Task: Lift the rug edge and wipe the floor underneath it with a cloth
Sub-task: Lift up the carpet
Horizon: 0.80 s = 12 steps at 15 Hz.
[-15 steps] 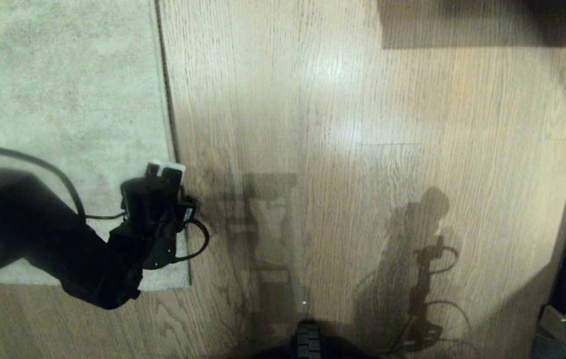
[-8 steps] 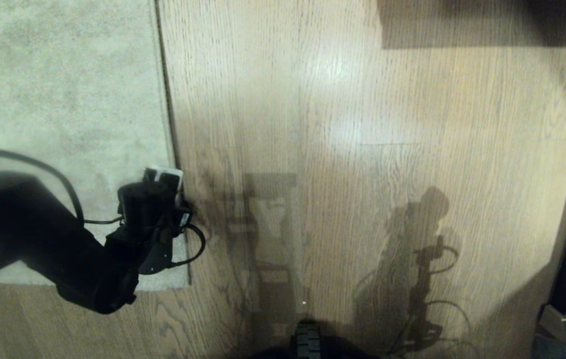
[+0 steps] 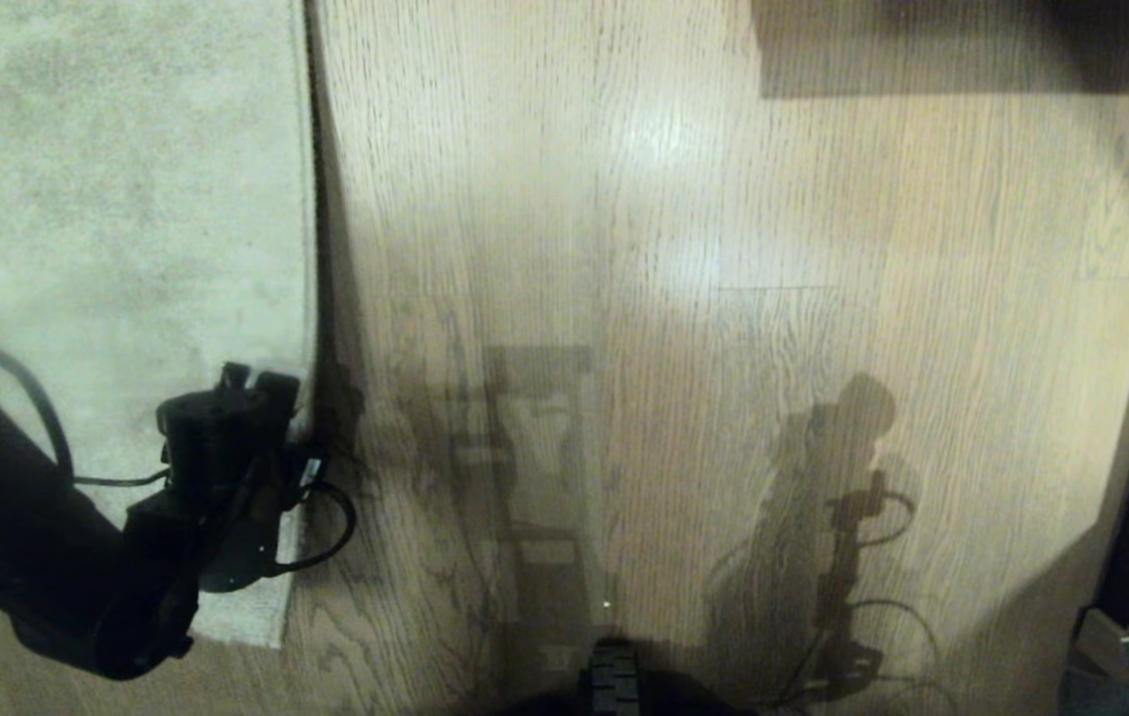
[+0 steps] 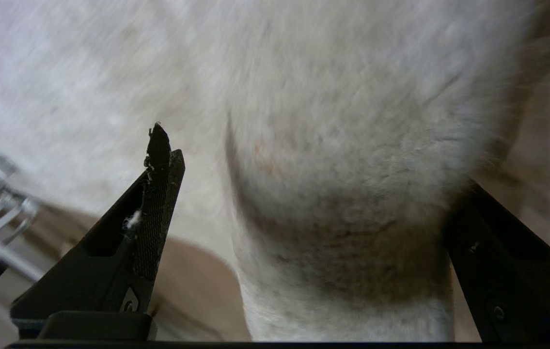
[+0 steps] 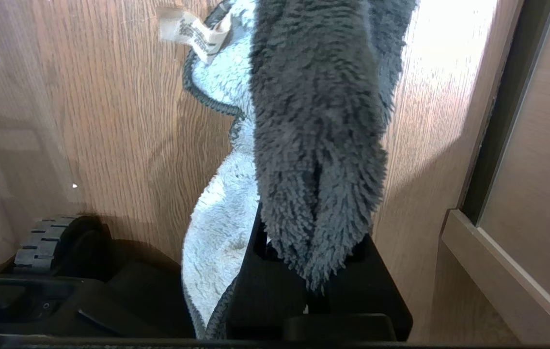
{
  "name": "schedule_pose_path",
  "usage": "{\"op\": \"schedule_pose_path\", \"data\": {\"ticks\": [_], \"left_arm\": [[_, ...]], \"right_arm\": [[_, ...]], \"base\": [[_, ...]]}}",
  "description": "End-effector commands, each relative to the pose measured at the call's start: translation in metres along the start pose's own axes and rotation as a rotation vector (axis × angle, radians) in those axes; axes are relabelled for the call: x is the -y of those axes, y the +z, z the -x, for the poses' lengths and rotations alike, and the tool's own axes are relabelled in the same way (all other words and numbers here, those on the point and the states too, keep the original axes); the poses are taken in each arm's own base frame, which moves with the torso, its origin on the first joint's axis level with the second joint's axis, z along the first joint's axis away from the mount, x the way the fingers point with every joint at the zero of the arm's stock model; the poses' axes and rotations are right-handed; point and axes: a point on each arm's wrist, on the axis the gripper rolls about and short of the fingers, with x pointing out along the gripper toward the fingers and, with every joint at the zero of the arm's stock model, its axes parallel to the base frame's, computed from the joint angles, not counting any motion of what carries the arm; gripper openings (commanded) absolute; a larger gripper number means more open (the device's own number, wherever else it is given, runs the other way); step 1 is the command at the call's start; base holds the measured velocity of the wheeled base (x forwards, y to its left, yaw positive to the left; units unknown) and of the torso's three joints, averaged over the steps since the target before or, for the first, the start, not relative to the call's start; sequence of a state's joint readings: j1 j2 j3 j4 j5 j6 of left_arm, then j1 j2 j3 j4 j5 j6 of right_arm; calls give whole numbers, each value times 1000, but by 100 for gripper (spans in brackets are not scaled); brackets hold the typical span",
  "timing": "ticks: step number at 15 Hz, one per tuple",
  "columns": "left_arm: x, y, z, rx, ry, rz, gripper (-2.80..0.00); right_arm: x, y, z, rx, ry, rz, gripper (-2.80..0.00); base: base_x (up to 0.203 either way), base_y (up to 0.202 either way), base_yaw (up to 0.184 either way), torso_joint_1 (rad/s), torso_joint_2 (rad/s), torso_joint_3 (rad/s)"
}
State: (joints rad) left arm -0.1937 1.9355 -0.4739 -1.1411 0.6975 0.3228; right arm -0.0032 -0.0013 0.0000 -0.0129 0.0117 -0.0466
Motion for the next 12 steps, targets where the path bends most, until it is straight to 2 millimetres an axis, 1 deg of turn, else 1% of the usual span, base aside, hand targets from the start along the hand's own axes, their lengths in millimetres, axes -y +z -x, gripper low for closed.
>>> {"op": "schedule_pose_path", "data": {"ticks": [1, 4, 6, 10, 12], "left_arm": [[-15, -1, 7, 0, 30, 15, 0], [-30, -9, 18, -16, 47, 15, 0], [-35, -13, 24, -20, 46, 13, 0], [-36, -14, 27, -17, 28, 11, 0], [-36, -19, 30, -31, 24, -1, 0]], "right_arm": [[0, 0, 0, 0, 1, -1, -280], [0, 0, 0, 0, 1, 1, -280], [0, 0, 0, 0, 1, -1, -280], [0, 0, 0, 0, 1, 1, -280], [0, 0, 0, 0, 1, 1, -280]], "base": [[0, 0, 0, 0, 0, 0], [0, 0, 0, 0, 0, 0], [0, 0, 0, 0, 0, 0], [0, 0, 0, 0, 0, 0], [0, 0, 0, 0, 0, 0]]}}
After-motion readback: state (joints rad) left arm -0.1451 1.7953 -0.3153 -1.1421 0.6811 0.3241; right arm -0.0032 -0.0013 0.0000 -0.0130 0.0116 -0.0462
